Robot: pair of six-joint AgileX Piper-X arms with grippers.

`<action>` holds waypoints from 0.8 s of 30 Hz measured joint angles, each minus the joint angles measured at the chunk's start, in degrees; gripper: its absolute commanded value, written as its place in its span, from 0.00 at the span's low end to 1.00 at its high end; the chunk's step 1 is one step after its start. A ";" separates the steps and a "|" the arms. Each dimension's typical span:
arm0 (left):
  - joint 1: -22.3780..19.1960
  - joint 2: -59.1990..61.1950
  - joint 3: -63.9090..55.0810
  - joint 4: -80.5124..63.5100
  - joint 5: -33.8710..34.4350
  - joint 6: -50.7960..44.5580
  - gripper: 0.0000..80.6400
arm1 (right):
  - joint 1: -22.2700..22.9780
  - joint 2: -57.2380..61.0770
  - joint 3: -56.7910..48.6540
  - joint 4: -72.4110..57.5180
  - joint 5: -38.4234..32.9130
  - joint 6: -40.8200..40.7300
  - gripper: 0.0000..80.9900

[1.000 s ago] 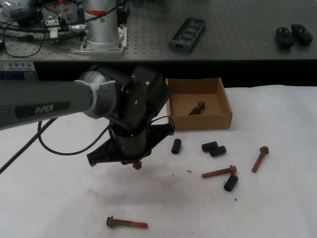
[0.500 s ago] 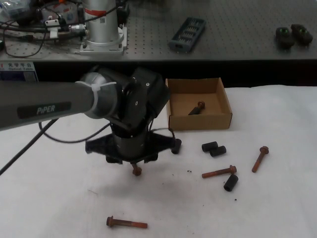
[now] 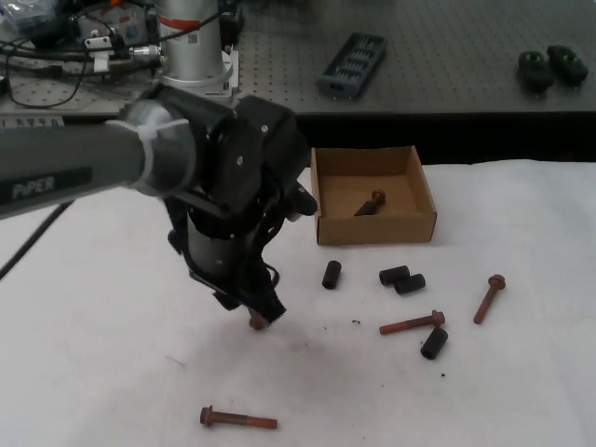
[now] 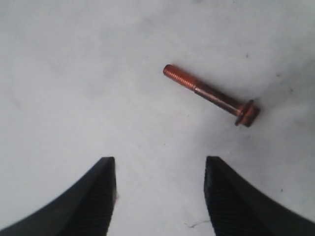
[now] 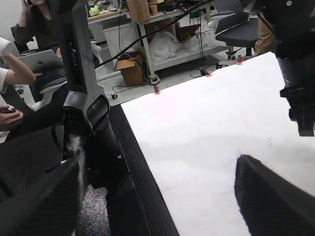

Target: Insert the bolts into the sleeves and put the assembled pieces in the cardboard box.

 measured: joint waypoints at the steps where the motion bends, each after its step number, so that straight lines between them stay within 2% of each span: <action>1: 0.00 -0.44 0.00 0.14 0.00 3.39 0.50 | 0.00 0.00 0.00 0.00 0.00 0.00 0.74; 10: 0.00 -1.10 0.00 2.60 0.00 37.14 0.50 | 0.00 0.00 0.00 0.91 0.00 0.00 0.74; 11: 0.00 -1.10 0.00 2.60 0.00 37.85 0.50 | 0.00 0.00 0.00 1.11 0.00 0.00 0.74; 16: 0.00 -1.10 0.00 -0.79 0.21 56.00 0.50 | 0.00 0.00 0.00 1.22 0.00 0.00 0.74; 21: 0.00 -1.10 0.00 -4.38 7.48 66.77 0.50 | 0.00 0.00 0.00 1.37 1.08 -0.62 0.74; 24: 0.00 -0.81 0.00 -5.41 9.40 71.68 0.50 | 0.00 0.00 0.00 1.52 1.92 -0.65 0.74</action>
